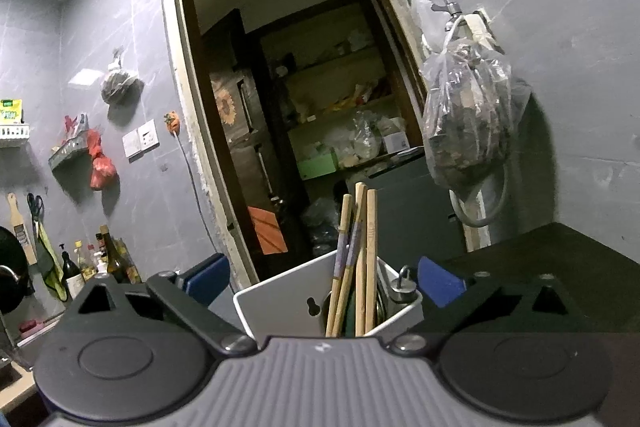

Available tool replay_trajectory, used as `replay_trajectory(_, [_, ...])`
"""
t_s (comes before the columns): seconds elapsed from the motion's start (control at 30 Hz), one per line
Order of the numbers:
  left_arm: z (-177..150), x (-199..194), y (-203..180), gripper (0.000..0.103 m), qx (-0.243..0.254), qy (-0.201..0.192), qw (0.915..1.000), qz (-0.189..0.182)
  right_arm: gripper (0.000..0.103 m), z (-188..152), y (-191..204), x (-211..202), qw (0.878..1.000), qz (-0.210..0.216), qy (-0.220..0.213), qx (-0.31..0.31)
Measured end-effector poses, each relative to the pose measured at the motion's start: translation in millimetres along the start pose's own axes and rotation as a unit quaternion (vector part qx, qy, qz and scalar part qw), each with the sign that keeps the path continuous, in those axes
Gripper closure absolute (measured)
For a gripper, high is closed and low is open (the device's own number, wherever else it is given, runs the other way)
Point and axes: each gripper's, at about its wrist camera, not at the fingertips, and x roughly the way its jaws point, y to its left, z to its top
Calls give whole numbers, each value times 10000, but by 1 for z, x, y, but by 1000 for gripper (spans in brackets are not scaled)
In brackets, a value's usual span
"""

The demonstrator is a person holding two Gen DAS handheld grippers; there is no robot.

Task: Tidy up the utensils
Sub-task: 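Lower the white caddy onto the table with the left gripper while withdrawing the right gripper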

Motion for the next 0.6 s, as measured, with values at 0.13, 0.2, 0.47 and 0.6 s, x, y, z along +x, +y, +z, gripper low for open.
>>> replay_trajectory(0.13, [2, -18, -11, 1, 31, -86, 9999, 104, 0, -4, 2, -8, 9999, -127, -69, 4])
replay_trajectory(0.2, [4, -28, -15, 1, 42, -141, 9998, 157, 0, -6, 3, -12, 9998, -156, -107, 31])
replay_trajectory(0.47, [12, -70, -27, 1, 84, -419, 9983, 405, 0, -13, 11, -41, 9991, -251, -306, 138])
replay_trajectory(0.6, [16, -91, -30, 1, -64, -536, 9971, 543, 0, -16, 19, -57, 9988, -279, -380, 133])
